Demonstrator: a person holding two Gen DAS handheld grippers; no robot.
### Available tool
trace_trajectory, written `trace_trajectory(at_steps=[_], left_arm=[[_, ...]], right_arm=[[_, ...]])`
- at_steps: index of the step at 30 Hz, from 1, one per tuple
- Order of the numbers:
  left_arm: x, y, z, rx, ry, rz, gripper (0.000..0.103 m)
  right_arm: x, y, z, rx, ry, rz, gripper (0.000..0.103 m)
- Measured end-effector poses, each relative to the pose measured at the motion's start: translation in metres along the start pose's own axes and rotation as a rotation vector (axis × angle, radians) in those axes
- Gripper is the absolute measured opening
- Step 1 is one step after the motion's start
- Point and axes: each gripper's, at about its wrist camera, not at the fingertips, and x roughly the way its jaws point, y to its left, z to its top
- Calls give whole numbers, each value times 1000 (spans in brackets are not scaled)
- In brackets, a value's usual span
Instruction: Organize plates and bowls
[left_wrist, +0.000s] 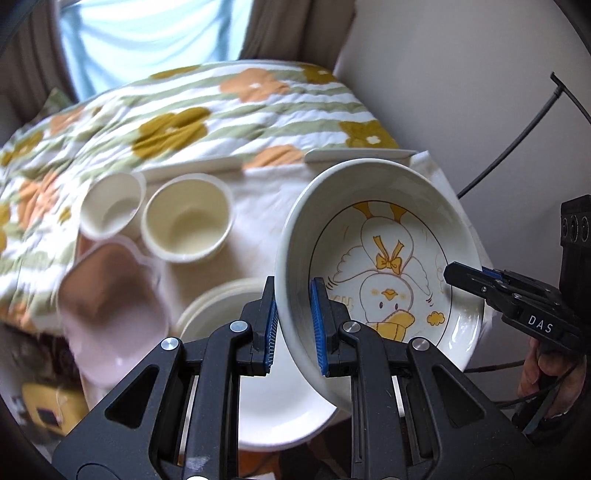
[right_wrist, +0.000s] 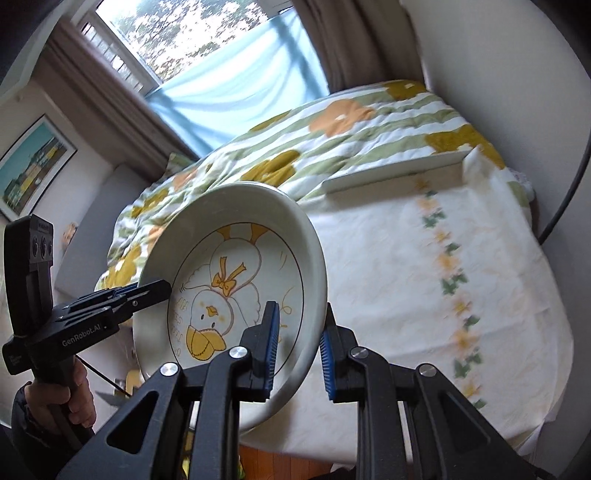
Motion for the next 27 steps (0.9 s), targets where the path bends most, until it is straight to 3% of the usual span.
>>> trace_trajectory(at_steps=[6, 14, 27], left_arm=[[-3, 32, -56, -140, 30, 48, 15], [36, 64, -112, -301, 70, 83, 15], [62, 64, -114, -288, 65, 197, 15]], right_arm=[[30, 28, -28, -75, 107, 36, 19], [83, 40, -50, -188, 194, 62, 19], [112, 47, -42, -268, 187, 47, 19]])
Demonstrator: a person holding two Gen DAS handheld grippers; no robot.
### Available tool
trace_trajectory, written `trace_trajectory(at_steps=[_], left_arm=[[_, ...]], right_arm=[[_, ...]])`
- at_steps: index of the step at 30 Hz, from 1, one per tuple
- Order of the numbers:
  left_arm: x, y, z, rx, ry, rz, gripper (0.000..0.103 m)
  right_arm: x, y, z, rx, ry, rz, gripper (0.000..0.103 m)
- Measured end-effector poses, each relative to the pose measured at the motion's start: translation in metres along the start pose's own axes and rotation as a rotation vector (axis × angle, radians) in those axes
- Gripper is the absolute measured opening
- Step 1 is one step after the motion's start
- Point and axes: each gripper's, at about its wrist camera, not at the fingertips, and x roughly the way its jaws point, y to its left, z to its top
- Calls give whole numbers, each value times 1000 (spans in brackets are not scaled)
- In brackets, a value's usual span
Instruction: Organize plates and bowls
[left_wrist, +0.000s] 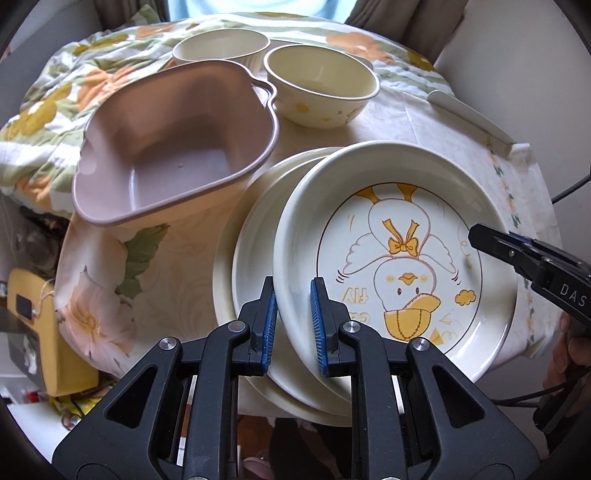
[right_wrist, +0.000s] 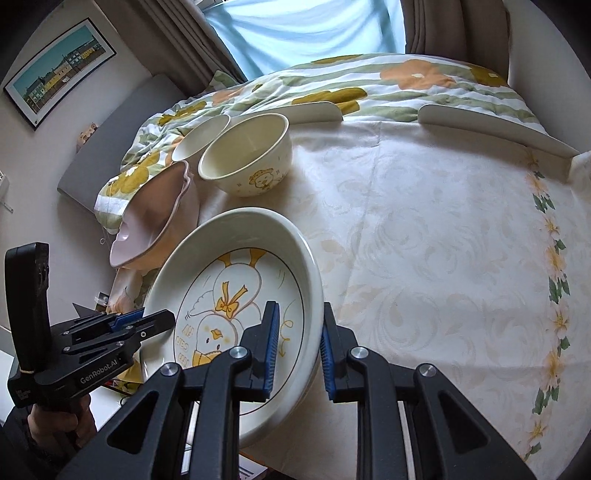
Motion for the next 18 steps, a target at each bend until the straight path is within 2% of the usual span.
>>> trace_trajectory(at_steps=[8, 13, 18], left_arm=[[4, -14, 6, 80, -30, 102, 15], [4, -18, 5, 107, -46, 140, 15], [5, -26, 4, 148, -56, 220, 17]], right_arm=[[2, 2, 1, -17, 2, -23, 19], [3, 9, -1, -76, 3, -68, 19], [7, 16, -4, -143, 13, -108, 19]])
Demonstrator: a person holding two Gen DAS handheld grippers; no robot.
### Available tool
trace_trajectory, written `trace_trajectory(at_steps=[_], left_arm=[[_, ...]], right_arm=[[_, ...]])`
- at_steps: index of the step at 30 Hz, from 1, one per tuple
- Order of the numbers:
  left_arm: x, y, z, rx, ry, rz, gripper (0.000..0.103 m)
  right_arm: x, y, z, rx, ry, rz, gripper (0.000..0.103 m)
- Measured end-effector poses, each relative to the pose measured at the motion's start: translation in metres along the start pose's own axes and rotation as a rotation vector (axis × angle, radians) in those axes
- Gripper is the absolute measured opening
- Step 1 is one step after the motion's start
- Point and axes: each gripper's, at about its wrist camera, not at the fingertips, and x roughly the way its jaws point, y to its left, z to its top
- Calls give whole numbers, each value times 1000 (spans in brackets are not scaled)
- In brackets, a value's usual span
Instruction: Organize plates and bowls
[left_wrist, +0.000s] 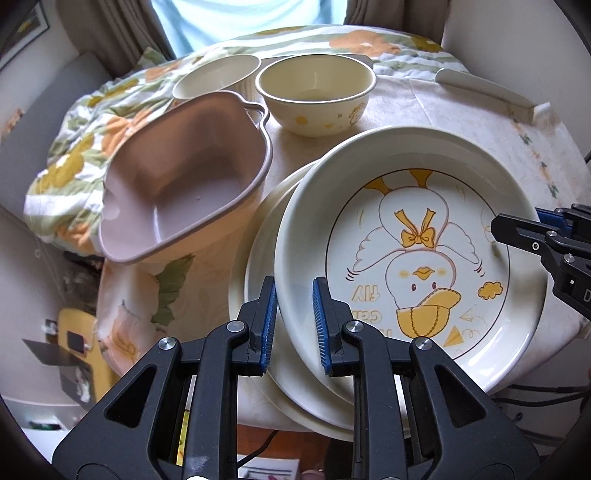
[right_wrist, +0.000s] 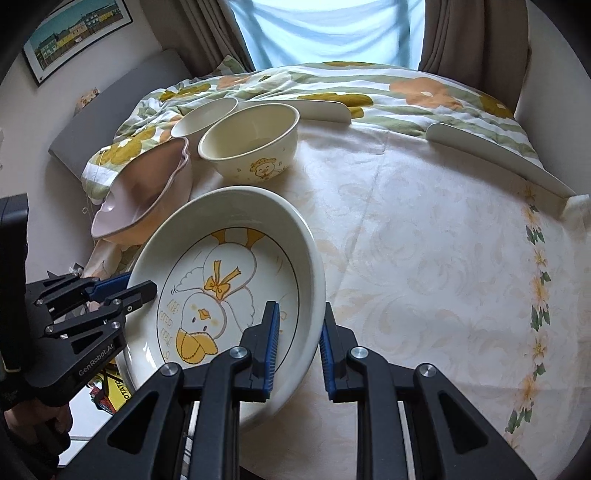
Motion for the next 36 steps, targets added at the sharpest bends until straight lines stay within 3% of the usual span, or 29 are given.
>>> trace_trajectory(at_steps=[4, 20, 34, 36], left_arm=[[-1, -3, -2, 36, -5, 60, 17], [-6, -10, -6, 104, -18, 166, 17], [-14, 1, -2, 44, -5, 116, 17], [-25, 5, 0, 19, -23, 105, 24]], right_arm=[[3, 5, -4, -40, 6, -19, 19], [8, 16, -6, -106, 6, -69, 19], [3, 12, -5, -86, 0, -31, 19], [-7, 10, -1, -64, -20, -7, 19]])
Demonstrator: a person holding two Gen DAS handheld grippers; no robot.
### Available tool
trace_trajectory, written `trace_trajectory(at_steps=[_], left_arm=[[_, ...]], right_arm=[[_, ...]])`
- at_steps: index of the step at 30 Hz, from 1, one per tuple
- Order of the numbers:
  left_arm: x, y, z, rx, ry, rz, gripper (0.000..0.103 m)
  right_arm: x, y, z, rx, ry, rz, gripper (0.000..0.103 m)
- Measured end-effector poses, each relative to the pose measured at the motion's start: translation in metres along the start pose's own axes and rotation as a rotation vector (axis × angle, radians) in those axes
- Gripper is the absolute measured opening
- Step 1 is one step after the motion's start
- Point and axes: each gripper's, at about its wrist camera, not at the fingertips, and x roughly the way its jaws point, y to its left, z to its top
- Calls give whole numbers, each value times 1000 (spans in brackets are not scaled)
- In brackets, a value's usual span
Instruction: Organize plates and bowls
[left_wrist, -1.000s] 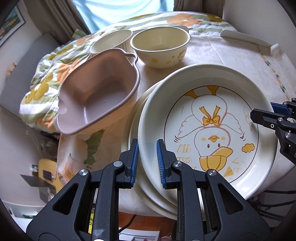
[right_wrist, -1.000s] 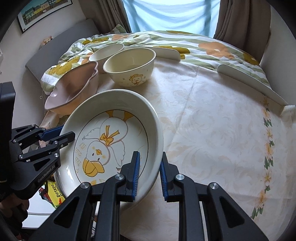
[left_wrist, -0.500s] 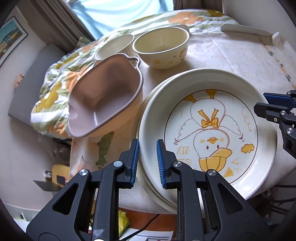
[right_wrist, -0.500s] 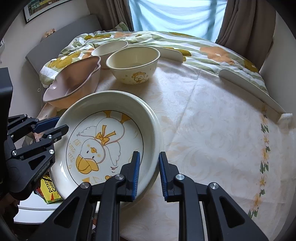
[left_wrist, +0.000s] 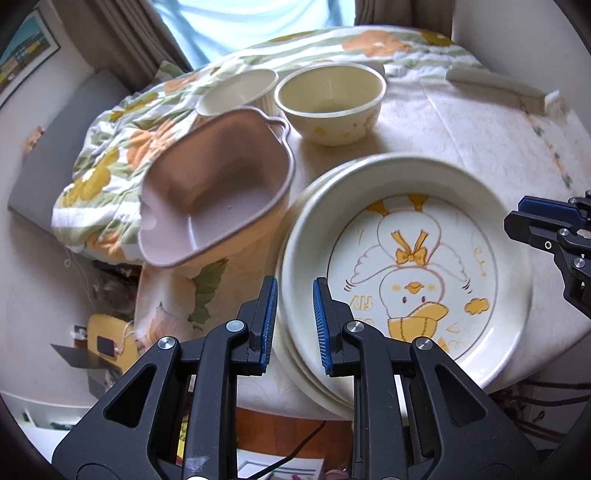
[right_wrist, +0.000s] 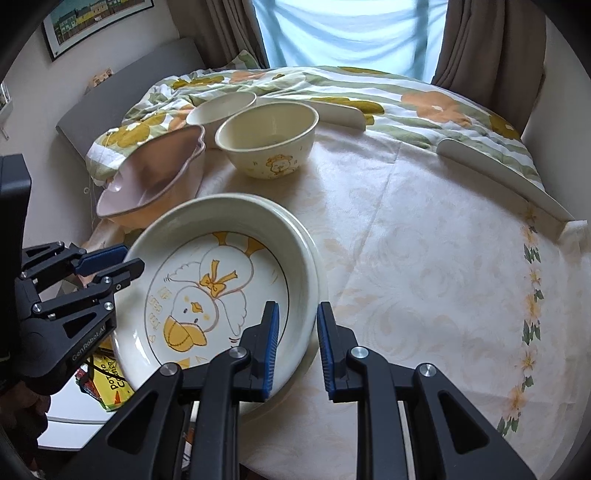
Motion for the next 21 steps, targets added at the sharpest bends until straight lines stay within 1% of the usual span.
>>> trace_trajectory(at_steps=[1, 2, 3, 4, 5, 6, 7, 9, 10, 12, 15, 17, 19, 21], left_arm=[[-9, 5, 1, -23, -15, -1, 32], [-16, 10, 3, -40, -28, 2, 61], [-23, 14, 4, -61, -49, 9, 94], [-34, 20, 4, -85, -86, 21, 102], [-48, 27, 3, -110, -132, 32, 103], [-57, 31, 4, -122, -154, 37, 103], [-66, 38, 4, -137, -161, 44, 103], [-73, 52, 5, -173, -159, 40, 103], [-77, 63, 5, -210, -159, 23, 103], [-79, 85, 5, -275, -148, -7, 103], [-74, 120, 6, -365, -126, -37, 103], [-65, 140, 8, -394, -119, -55, 103], [-51, 152, 12, -400, -102, -77, 103], [-32, 163, 15, -407, -71, -126, 103]], right_arm=[[-4, -1, 2, 7, -7, 14, 19], [-12, -3, 6, 16, -24, 27, 20], [-19, -4, 9, 19, -41, 38, 29], [-26, -4, 11, 17, -54, 48, 49], [-34, -5, 15, 15, -74, 65, 61], [-41, -5, 18, 12, -92, 83, 83], [-46, -4, 21, 11, -107, 101, 89], [-55, -2, 29, 5, -129, 142, 89], [-56, 0, 34, 0, -133, 156, 89], [-54, 6, 46, -19, -119, 178, 89], [-47, 21, 67, -58, -93, 179, 89], [-40, 32, 80, -74, -86, 207, 89], [-28, 42, 91, -75, -70, 230, 89], [-10, 52, 100, -64, -39, 241, 89]])
